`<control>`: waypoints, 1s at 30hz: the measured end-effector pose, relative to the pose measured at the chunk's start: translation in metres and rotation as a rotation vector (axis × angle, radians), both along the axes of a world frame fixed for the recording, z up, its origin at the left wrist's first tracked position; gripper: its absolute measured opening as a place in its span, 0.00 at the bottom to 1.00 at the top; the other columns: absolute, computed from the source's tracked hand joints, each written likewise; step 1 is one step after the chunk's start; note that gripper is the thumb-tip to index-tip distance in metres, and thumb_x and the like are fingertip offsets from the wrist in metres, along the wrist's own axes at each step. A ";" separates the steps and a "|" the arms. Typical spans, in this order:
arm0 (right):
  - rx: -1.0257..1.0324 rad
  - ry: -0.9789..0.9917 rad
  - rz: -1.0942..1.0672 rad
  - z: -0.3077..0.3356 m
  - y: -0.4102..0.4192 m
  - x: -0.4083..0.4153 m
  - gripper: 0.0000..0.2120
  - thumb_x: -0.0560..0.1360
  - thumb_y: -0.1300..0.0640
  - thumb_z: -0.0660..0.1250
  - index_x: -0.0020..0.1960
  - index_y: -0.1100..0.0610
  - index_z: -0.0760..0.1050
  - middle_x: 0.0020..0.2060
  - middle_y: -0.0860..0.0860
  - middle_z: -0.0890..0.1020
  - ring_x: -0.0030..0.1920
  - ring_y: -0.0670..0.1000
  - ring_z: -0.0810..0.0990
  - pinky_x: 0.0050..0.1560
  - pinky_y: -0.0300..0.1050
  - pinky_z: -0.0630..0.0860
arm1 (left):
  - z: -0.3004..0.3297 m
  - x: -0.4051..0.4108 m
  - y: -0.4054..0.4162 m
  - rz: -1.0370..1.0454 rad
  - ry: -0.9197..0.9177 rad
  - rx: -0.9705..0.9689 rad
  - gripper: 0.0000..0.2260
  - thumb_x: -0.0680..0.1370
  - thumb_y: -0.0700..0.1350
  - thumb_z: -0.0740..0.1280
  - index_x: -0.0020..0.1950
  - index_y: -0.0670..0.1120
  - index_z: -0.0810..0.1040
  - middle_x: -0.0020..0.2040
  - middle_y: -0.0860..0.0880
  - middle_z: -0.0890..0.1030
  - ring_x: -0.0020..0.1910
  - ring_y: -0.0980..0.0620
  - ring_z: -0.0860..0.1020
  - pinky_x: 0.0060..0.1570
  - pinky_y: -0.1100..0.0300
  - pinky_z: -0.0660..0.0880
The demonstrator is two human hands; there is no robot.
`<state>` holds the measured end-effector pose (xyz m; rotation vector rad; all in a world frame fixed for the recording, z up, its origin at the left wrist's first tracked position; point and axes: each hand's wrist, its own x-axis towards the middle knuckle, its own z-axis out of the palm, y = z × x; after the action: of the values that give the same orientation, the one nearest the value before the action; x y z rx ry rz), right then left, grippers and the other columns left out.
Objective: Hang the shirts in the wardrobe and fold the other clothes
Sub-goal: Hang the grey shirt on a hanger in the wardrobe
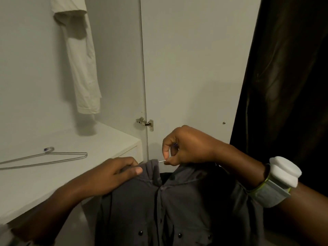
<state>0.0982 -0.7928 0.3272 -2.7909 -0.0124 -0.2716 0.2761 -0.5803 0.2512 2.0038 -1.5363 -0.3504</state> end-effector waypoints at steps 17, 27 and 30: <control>0.379 -0.232 -0.011 0.027 -0.028 0.010 0.22 0.73 0.46 0.79 0.65 0.40 0.78 0.47 0.48 0.86 0.48 0.46 0.86 0.53 0.43 0.82 | 0.064 0.002 -0.013 0.216 -0.789 -0.636 0.12 0.80 0.57 0.63 0.51 0.57 0.86 0.45 0.62 0.86 0.41 0.60 0.83 0.35 0.59 0.79; 0.287 -0.334 -0.029 0.069 -0.061 -0.008 0.18 0.82 0.40 0.62 0.57 0.52 0.82 0.51 0.46 0.86 0.53 0.47 0.85 0.59 0.56 0.79 | 0.166 0.025 0.005 0.391 -0.960 -0.759 0.08 0.79 0.55 0.65 0.51 0.59 0.84 0.43 0.63 0.85 0.39 0.59 0.82 0.33 0.57 0.78; 0.336 -0.390 0.068 0.121 -0.065 -0.001 0.20 0.83 0.42 0.64 0.59 0.58 0.83 0.54 0.51 0.87 0.56 0.52 0.85 0.61 0.60 0.79 | 0.225 0.034 0.016 0.450 -1.022 -0.783 0.08 0.79 0.57 0.65 0.52 0.59 0.83 0.42 0.62 0.85 0.39 0.57 0.83 0.34 0.55 0.78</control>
<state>0.0976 -0.8574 0.4483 -2.3610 -0.1404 -0.7244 0.3099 -0.5646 0.4761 1.7932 -1.2951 1.4197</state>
